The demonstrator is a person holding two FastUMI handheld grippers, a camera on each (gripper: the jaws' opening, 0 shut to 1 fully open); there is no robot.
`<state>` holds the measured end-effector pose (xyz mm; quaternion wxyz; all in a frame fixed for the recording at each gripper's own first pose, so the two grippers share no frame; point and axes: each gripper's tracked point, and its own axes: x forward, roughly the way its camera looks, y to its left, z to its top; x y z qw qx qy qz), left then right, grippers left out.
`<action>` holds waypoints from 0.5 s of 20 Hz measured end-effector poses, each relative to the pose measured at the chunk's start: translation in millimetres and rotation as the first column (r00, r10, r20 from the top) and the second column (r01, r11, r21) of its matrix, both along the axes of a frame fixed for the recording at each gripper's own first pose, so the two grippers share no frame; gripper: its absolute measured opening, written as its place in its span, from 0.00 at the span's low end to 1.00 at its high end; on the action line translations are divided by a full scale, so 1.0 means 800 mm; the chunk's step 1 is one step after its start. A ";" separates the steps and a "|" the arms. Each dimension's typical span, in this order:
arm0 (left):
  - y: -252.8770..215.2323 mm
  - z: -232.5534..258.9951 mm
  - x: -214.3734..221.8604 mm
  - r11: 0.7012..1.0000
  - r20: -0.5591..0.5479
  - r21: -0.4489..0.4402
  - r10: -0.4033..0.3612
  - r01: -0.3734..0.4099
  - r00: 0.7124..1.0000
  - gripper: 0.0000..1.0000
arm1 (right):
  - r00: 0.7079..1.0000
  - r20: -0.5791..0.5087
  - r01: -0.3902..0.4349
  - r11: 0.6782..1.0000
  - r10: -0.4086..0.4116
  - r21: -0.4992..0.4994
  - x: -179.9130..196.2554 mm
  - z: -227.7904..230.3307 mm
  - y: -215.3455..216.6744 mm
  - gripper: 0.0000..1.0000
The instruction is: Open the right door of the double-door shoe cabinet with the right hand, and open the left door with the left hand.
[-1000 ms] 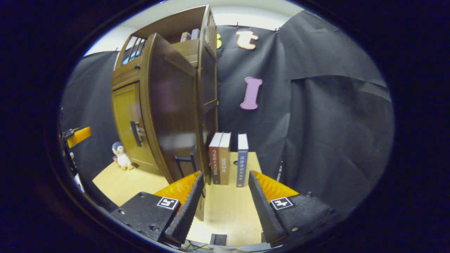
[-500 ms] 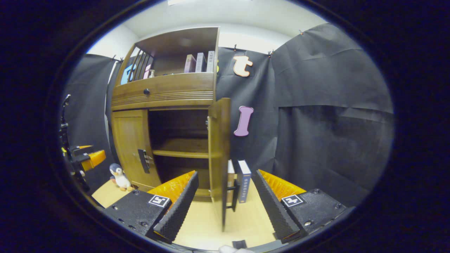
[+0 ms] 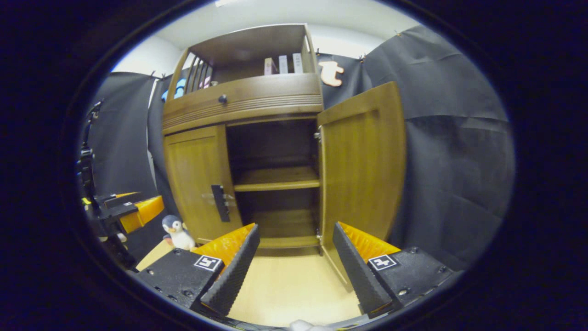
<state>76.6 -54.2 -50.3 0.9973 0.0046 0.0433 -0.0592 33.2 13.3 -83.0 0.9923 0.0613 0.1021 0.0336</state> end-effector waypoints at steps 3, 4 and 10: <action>-0.008 -0.005 0.028 1.000 0.008 -0.013 -0.010 0.010 1.000 0.96 | 1.000 -0.011 -0.006 1.000 0.006 -0.013 0.001 0.007 0.003 1.00; -0.012 -0.007 0.041 1.000 0.012 -0.017 -0.011 0.011 1.000 0.96 | 1.000 -0.007 -0.001 1.000 0.001 -0.018 0.002 0.012 0.000 1.00; -0.049 -0.029 0.130 0.999 0.049 -0.040 -0.029 0.031 0.998 0.96 | 0.999 0.000 0.045 0.996 -0.045 -0.076 0.001 0.040 -0.017 1.00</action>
